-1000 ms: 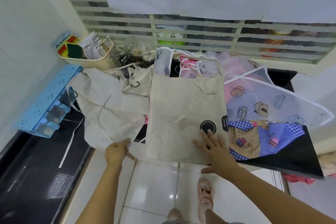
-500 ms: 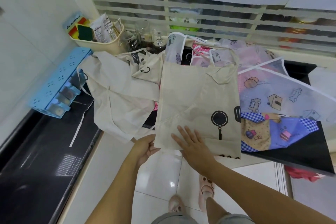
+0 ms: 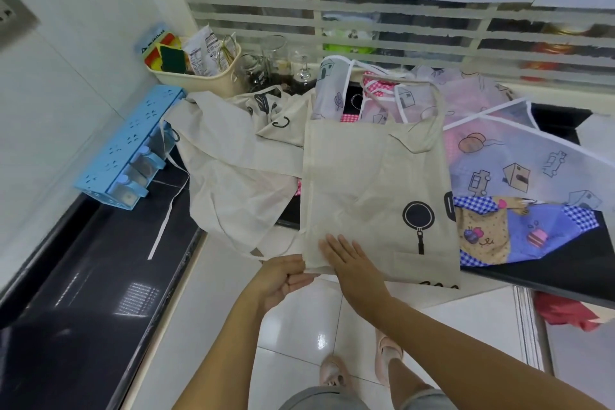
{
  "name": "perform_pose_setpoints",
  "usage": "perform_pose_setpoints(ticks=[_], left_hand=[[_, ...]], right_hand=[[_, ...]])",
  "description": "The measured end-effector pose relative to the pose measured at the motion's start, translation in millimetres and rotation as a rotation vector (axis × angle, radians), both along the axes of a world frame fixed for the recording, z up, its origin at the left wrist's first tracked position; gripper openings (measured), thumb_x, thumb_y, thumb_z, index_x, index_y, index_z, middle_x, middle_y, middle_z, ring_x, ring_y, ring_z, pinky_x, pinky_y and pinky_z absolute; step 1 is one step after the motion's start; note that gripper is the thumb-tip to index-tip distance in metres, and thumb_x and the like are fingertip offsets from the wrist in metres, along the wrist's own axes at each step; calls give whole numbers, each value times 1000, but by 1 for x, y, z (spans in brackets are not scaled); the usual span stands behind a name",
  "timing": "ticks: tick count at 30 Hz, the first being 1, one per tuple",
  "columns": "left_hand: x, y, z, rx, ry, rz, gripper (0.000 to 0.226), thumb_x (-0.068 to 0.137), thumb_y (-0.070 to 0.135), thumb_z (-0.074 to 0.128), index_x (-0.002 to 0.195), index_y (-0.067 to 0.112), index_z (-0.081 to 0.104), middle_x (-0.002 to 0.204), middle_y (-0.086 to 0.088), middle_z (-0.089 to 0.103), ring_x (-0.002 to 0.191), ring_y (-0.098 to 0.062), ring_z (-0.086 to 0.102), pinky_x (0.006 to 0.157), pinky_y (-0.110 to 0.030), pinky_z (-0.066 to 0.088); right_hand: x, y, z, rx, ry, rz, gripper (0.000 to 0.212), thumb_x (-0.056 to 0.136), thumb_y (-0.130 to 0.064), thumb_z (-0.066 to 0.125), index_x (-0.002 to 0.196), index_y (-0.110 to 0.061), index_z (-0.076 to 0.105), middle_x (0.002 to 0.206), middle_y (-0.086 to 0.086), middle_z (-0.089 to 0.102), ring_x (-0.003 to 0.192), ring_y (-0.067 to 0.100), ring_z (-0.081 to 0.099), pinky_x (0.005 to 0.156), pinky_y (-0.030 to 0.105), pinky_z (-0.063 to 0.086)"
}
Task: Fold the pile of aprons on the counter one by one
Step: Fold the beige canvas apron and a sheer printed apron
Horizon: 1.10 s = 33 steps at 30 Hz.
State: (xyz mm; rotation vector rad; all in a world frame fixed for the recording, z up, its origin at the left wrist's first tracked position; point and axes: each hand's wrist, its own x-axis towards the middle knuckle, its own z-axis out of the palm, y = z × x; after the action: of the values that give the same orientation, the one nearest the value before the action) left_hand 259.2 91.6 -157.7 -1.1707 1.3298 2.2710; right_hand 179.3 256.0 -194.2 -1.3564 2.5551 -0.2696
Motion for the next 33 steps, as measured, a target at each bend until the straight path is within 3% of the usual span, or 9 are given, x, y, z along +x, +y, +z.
perform_pose_setpoints(ticks=[5,10,14,15,19,23,29,31,33], left_hand=[[-2,3,-1,-19,-14,9,32,96,34,55,110,8,68,106,-16,71,95,-26,69,83,-36,56],[-14,10,-6,-163,-74,-59,30,97,18,53,123,4,60,110,-15,69,106,-30,64,89,-40,55],[-24,9,-1,-237,-124,-15,19,100,9,41,111,5,56,98,-9,66,89,-23,63,68,-28,55],[-25,7,-1,-265,-140,-18,18,100,10,40,110,7,55,98,-8,65,88,-22,62,66,-27,54],[-26,-3,-5,-368,-200,-34,24,100,14,39,114,4,54,103,-13,62,91,-26,60,57,-26,53],[-25,-3,-7,-340,-229,-38,25,101,12,40,119,0,53,115,-18,59,103,-32,60,56,-29,59],[-21,-11,3,-154,-257,16,14,101,9,43,109,2,54,106,-15,63,92,-27,62,61,-31,59],[-21,-15,5,-130,-256,27,12,101,8,44,103,3,55,104,-15,65,92,-28,64,64,-32,59],[-22,-17,6,-108,-269,28,12,100,8,46,102,2,56,107,-17,65,92,-28,64,67,-33,59]], right_hand=[[0,0,-5,45,-61,131,68,82,-18,32,150,-21,23,141,3,51,127,25,51,98,37,48],[-16,22,-6,125,27,392,73,90,-59,22,143,-40,-25,159,1,-7,146,23,-9,114,36,-8],[-58,53,7,200,-18,140,72,96,-61,7,144,-17,37,147,12,42,132,29,45,104,42,37],[-75,66,14,199,-53,42,74,95,-60,7,142,-14,41,148,13,40,133,30,44,106,40,35],[-122,124,16,281,21,-22,87,78,-76,19,148,-29,-5,155,-4,-16,143,18,-13,120,42,0],[-135,141,25,383,-116,89,105,79,-65,58,146,-38,-19,149,-13,-31,138,8,-25,118,35,-6],[-118,148,30,364,-62,187,105,79,-69,53,143,-41,-26,150,-10,-35,139,12,-32,117,34,-11],[-112,153,22,409,70,213,116,77,-51,69,145,-40,-25,152,-2,-33,140,22,-29,115,39,-11],[-104,151,10,344,137,118,127,61,-18,84,152,-35,-2,160,9,-2,147,30,-1,115,43,9]])
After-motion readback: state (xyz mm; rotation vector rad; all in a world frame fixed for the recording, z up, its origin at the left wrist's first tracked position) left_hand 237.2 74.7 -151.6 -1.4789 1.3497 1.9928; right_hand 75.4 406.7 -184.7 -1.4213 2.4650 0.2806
